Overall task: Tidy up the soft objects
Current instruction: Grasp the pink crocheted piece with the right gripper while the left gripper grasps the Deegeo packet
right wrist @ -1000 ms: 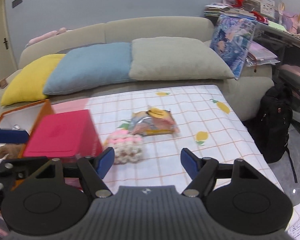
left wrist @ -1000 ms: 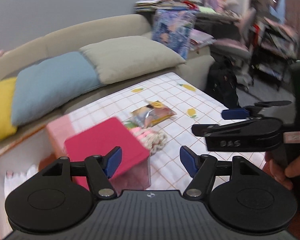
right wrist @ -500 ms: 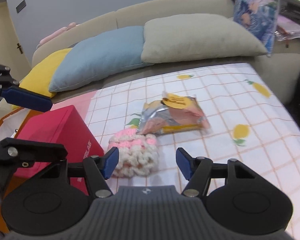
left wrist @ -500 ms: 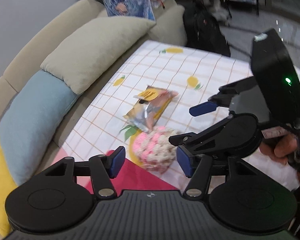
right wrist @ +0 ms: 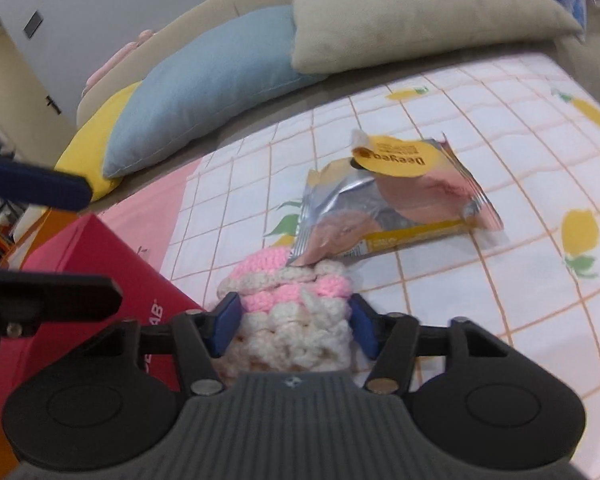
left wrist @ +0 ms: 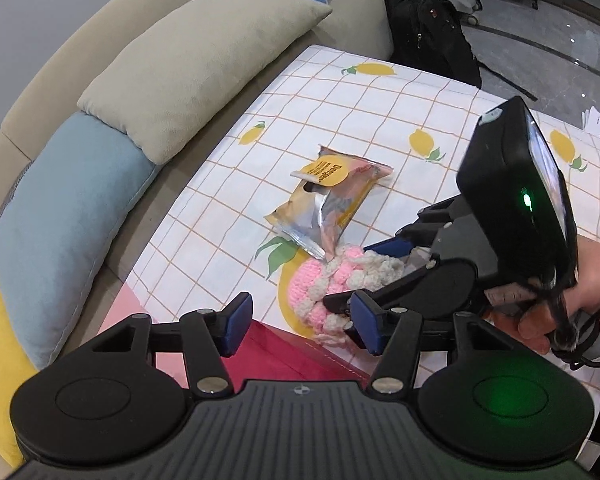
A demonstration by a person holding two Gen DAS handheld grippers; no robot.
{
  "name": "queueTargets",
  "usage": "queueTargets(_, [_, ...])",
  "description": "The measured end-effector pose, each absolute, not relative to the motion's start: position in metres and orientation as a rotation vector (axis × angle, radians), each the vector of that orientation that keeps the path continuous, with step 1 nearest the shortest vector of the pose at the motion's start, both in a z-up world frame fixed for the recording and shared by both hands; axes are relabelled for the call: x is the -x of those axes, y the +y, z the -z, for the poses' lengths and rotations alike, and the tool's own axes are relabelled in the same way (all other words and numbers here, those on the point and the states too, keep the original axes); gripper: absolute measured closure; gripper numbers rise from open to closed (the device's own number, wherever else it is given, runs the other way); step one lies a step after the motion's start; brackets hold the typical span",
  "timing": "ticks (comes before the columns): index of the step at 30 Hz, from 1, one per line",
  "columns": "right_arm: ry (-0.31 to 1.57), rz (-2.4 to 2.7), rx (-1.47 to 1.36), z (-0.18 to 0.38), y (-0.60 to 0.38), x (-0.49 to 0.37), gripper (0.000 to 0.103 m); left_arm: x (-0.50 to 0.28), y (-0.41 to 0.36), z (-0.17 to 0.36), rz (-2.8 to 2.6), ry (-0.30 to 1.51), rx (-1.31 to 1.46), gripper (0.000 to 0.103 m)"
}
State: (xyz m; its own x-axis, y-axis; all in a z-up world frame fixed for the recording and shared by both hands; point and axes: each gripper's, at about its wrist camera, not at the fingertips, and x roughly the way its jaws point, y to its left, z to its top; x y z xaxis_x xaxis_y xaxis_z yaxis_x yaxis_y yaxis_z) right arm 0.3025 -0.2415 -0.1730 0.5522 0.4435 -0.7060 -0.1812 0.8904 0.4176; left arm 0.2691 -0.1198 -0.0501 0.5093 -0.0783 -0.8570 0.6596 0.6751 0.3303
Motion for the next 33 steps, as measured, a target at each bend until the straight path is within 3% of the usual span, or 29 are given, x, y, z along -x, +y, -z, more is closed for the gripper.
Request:
queueTargets(5, [0.951, -0.381, -0.286, 0.168, -0.244, -0.303, 0.071, -0.270, -0.118, 0.052, 0.499, 0.948, -0.691, 0.036])
queueTargets(8, [0.971, -0.383, -0.255, 0.158, -0.246, -0.300, 0.077, -0.269, -0.120, 0.050, 0.517, 0.943, -0.681, 0.037])
queueTargets(15, [1.000, -0.271, -0.222, 0.133, -0.290, -0.275, 0.078, -0.275, -0.138, 0.046, 0.568, 0.911, -0.672, 0.034])
queueTargets(21, [0.953, -0.088, -0.319, 0.134, -0.339, -0.283, 0.078, -0.294, -0.166, 0.055, 0.639, 0.844, -0.757, 0.016])
queueTargets(33, [0.960, -0.036, -0.339, 0.150, -0.351, -0.295, 0.077, -0.362, -0.193, 0.129, 0.671, 0.937, -0.915, 0.016])
